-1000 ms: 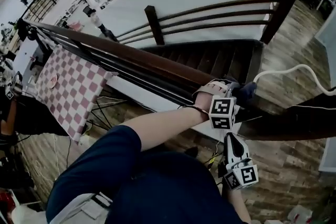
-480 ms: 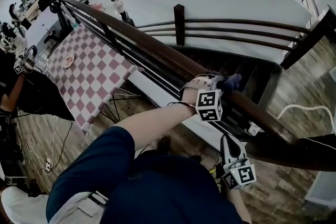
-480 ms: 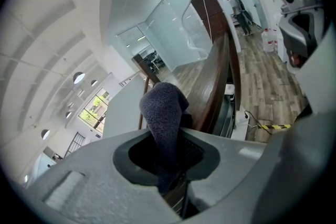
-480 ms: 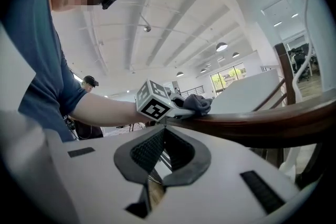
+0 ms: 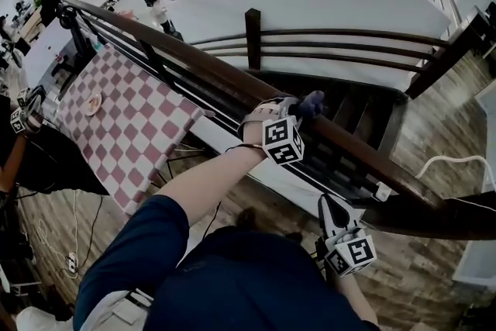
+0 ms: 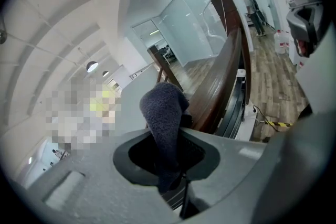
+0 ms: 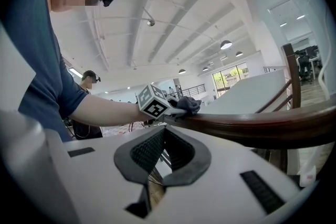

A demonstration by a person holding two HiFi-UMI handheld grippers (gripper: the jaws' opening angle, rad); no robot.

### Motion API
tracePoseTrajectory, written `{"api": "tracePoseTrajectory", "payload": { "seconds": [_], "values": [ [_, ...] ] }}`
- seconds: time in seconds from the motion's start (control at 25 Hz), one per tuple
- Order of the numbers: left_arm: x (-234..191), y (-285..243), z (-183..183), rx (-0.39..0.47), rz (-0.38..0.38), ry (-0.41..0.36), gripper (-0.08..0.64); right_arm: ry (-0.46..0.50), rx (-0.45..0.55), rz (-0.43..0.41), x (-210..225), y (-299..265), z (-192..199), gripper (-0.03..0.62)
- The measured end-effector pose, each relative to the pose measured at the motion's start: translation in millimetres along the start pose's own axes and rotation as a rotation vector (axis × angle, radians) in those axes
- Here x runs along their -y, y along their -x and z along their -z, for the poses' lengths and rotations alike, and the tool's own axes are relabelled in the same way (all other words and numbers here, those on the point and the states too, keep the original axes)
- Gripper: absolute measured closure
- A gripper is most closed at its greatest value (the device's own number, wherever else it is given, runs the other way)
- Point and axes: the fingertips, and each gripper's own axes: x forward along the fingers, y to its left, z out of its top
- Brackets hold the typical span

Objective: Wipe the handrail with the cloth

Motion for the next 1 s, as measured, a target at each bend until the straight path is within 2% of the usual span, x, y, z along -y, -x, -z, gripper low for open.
{"api": "tracePoseTrajectory", "payload": {
  "seconds": [0.16,0.36,0.56,0.68,0.8,1.0],
  "values": [
    [-15,2,14,0.026,0.004,0.016,0.488,0.017,-0.01,0.016,-17,-18,-4,0.581],
    [-16,14,7,0.083,0.015,0.037,0.488,0.047,-0.01,0.054,-32,-17,-10,0.581],
    [10,65,-23,0.22,0.043,0.094,0.488,0.061,0.015,0.056,-31,-3,-18,0.581],
    [30,102,-35,0.283,0.037,0.158,0.488,0.073,0.04,0.015,-29,5,-22,0.581],
    [59,139,-57,0.341,0.05,0.26,0.488,0.091,0.045,-0.023,-32,31,-28,0.581],
    [119,191,-81,0.402,0.058,0.387,0.488,0.083,0.049,-0.106,-36,70,-9,0.581]
  ]
}}
